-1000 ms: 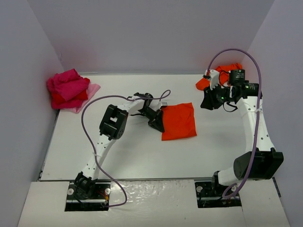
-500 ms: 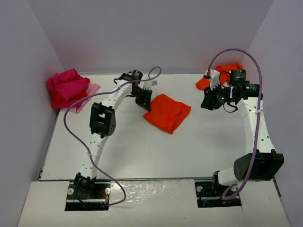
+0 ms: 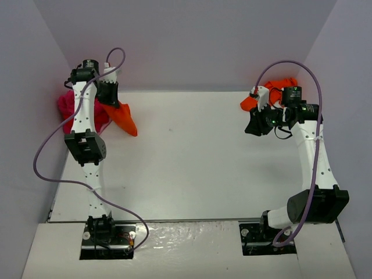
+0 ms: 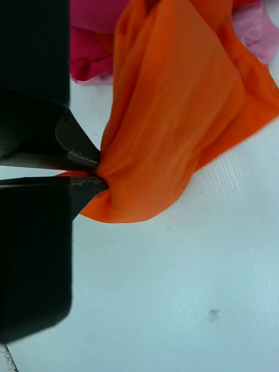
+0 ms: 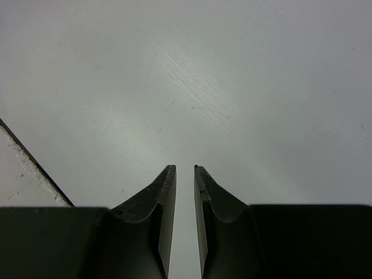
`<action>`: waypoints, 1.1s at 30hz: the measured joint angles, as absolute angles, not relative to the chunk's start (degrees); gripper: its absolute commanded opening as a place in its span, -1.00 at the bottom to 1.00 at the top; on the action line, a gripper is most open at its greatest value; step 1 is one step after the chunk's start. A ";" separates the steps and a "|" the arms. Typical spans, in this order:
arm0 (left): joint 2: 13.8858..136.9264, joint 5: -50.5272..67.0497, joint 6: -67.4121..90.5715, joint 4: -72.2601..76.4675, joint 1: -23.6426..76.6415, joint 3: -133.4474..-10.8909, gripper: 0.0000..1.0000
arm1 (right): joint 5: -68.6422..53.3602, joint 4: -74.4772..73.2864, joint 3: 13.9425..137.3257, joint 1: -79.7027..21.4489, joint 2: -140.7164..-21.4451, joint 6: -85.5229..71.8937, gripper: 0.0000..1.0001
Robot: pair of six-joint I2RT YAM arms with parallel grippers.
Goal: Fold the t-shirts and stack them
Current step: Neatly place the folded tshirt to the corner
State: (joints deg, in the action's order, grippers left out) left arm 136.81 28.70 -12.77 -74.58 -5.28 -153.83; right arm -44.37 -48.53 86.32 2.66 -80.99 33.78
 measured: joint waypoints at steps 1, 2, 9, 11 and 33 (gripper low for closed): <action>136.81 28.52 -12.99 -74.83 -5.84 -154.21 -1.00 | -44.44 -48.48 86.13 2.66 -80.85 33.96 -0.66; 136.81 28.40 -13.17 -74.89 -6.42 -154.50 -1.00 | -44.49 -48.47 85.95 2.66 -80.71 34.15 -0.66; 136.52 25.72 -15.71 -74.92 -10.50 -155.09 -1.00 | -45.78 -48.22 84.67 2.66 -80.02 35.01 -0.66; 136.50 25.58 -16.07 -74.91 -11.51 -154.85 -1.00 | -45.92 -48.17 84.06 2.66 -79.99 35.27 -0.66; 137.47 20.42 -17.18 -68.54 -24.17 -159.52 -1.00 | -45.95 -48.14 83.11 2.66 -80.00 36.02 -0.66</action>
